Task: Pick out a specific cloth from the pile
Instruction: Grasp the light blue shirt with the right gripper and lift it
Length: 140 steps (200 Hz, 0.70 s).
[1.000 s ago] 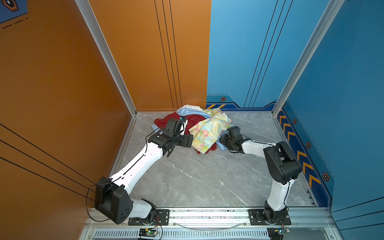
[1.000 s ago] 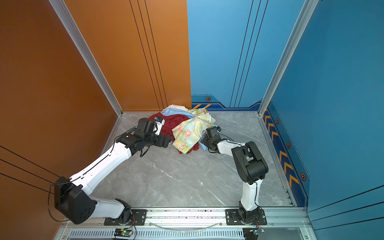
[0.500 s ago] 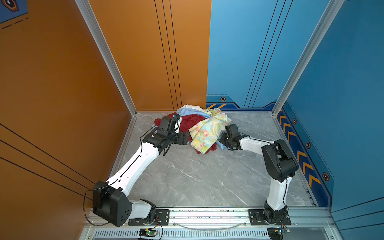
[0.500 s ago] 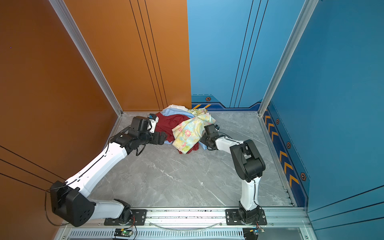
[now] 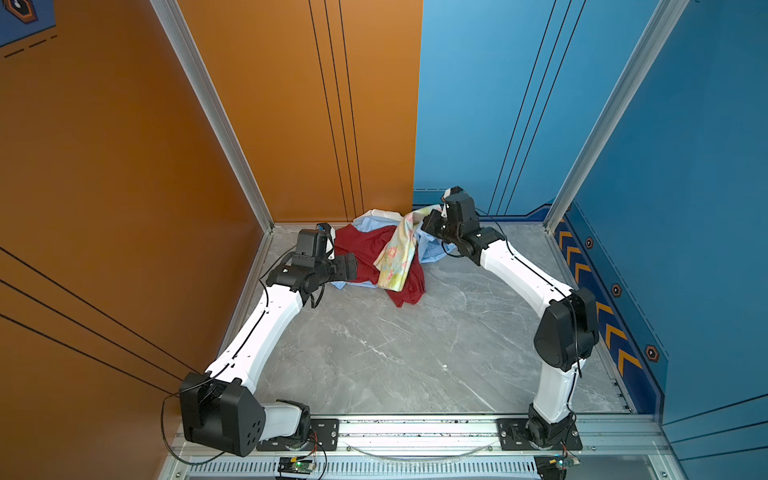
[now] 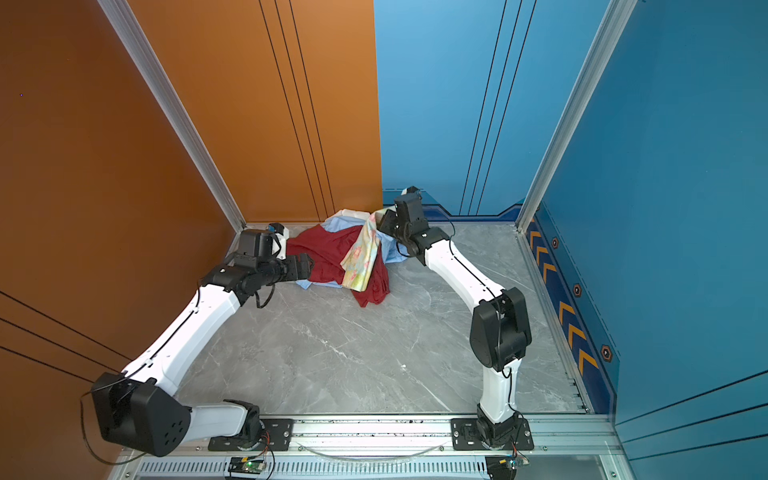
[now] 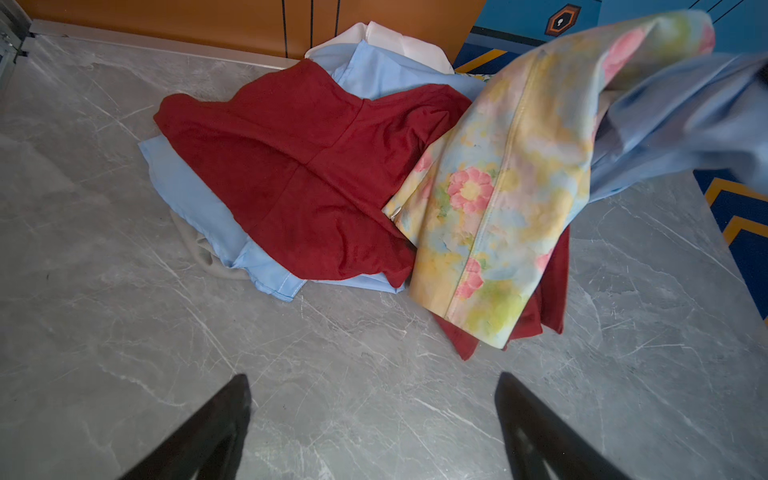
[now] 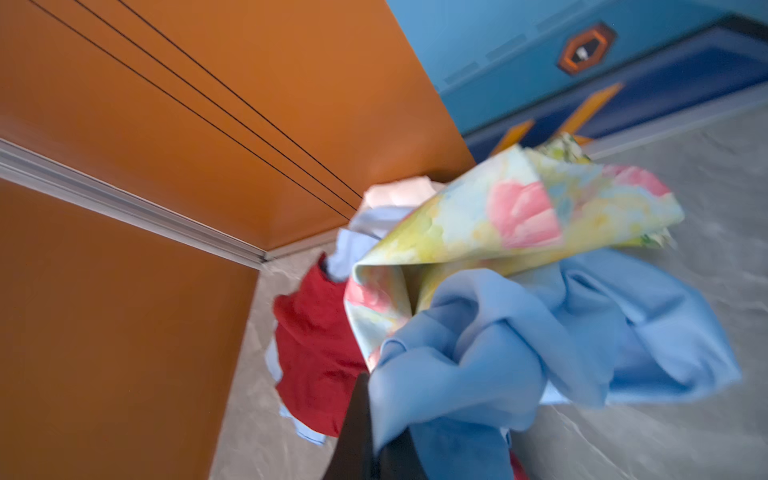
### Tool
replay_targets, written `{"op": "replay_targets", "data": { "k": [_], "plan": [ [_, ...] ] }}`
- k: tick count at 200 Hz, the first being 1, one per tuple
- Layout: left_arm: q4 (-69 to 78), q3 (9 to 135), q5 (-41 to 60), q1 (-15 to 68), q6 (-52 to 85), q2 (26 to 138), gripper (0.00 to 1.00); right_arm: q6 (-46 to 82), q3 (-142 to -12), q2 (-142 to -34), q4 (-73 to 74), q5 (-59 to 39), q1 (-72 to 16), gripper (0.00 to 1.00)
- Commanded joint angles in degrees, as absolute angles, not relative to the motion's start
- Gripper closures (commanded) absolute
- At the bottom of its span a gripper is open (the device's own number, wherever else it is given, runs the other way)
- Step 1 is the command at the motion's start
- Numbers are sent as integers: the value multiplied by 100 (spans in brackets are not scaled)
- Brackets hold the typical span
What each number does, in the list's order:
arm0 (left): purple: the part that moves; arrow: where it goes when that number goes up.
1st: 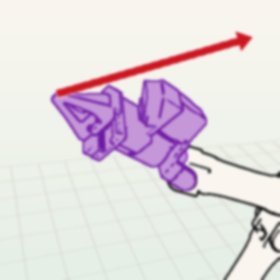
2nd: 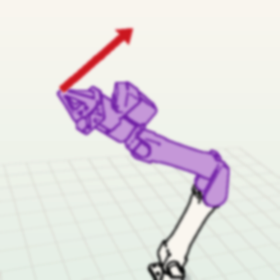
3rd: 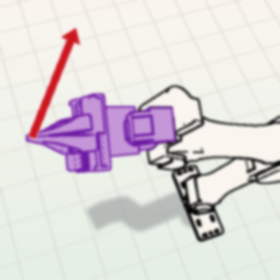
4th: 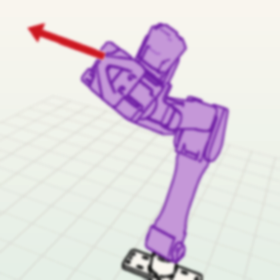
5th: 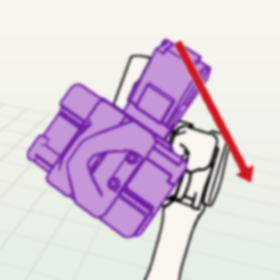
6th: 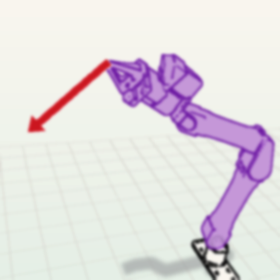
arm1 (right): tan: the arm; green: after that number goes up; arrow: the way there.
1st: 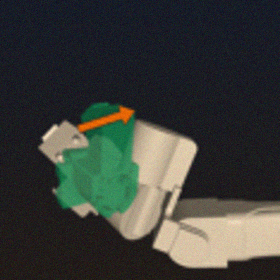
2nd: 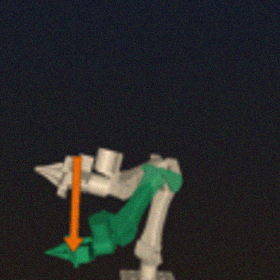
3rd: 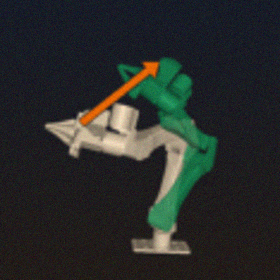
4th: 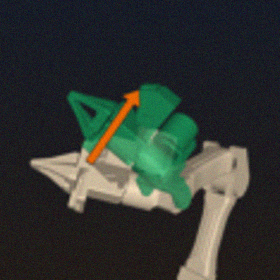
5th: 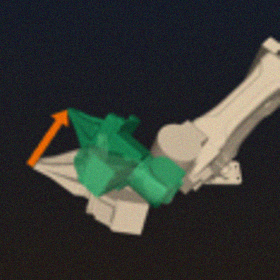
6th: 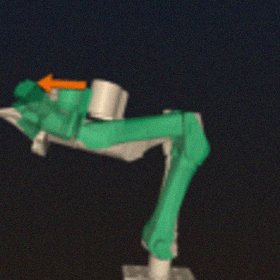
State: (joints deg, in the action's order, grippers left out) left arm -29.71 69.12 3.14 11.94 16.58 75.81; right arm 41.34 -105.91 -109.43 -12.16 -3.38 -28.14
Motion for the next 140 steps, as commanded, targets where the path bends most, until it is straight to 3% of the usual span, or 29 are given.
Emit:
{"op": "replay_targets", "data": {
  "k": [1, 25, 45, 93, 140],
  "plan": [
    [-2901, 6733, 367, 1086, 1825, 7404, 8, 3739, -11944, -11298, -1132, -654, -2993, 100],
    [-2880, 6681, 262, 996, 1919, 7354, 8, 3590, -14144, -12343, -1435, -991, -3114, 100],
    [-2766, 6595, 229, 915, 1961, 7256, 8, 3658, -15196, -12884, -1300, -1078, -3189, 100],
    [-1938, 6285, 641, 1040, 1896, 6950, 8, 3650, -14827, -12694, -786, -1139, -3286, 100],
    [-413, 6018, 814, 1726, 1874, 7267, 5, 3706, -13910, -12152, -326, -1246, -3343, 100]
  ]
}}
